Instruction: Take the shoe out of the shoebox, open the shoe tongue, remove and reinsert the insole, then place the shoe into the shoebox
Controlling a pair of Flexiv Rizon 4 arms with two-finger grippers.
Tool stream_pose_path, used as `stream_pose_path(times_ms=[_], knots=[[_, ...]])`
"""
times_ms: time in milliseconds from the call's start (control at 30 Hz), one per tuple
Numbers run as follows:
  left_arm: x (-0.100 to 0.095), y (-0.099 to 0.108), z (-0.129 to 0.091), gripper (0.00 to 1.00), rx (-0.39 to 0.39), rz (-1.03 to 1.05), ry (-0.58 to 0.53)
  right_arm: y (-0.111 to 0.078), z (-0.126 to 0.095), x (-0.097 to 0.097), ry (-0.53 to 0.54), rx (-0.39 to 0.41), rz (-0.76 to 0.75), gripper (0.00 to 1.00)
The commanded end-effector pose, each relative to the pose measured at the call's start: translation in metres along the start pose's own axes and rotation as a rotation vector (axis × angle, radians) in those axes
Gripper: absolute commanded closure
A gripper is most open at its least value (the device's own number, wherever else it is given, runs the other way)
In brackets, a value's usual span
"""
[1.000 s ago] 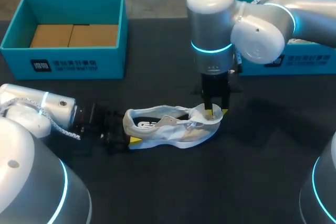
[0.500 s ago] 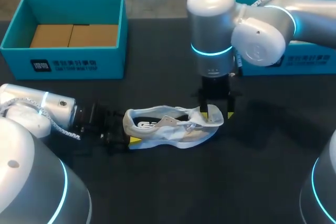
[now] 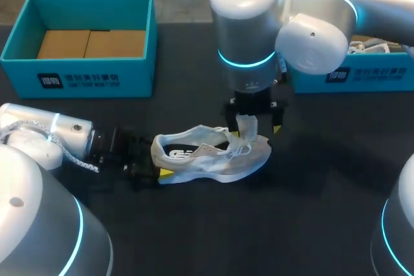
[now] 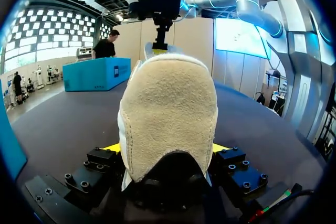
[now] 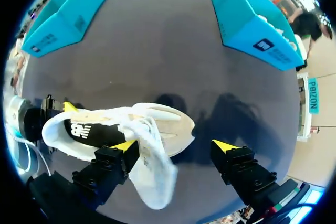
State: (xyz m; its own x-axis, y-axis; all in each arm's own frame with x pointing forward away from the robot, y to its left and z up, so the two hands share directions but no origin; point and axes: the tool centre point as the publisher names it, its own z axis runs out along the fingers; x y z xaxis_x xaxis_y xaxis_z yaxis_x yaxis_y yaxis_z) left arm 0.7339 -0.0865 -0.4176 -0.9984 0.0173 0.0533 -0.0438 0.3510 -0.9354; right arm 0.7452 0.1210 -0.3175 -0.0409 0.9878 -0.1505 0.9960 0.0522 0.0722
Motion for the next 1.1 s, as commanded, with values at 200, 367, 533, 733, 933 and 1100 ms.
stream_pose_path(times_ms=[200,367,533,733,933,1100], knots=[[0.000,0.006,-0.001,1.00,0.000,0.000,-0.001,0.007,-0.034,0.006,-0.043,-0.046,-0.070,0.08],[0.000,0.006,-0.001,1.00,0.000,0.000,-0.001,0.014,-0.048,0.014,-0.020,-0.088,-0.164,0.24],[0.000,0.006,-0.001,1.00,0.000,0.000,-0.001,0.018,-0.063,0.023,0.029,-0.145,-0.315,0.54],[0.000,0.006,-0.001,1.00,0.000,0.000,-0.001,0.020,-0.081,0.031,0.034,-0.189,-0.468,1.00],[0.000,0.006,-0.001,1.00,0.000,0.000,-0.001,0.024,-0.090,0.052,0.023,-0.225,-0.723,1.00],[0.000,0.006,-0.001,1.00,0.000,0.000,-0.001,0.023,-0.091,0.078,0.020,-0.217,-1.005,1.00]])
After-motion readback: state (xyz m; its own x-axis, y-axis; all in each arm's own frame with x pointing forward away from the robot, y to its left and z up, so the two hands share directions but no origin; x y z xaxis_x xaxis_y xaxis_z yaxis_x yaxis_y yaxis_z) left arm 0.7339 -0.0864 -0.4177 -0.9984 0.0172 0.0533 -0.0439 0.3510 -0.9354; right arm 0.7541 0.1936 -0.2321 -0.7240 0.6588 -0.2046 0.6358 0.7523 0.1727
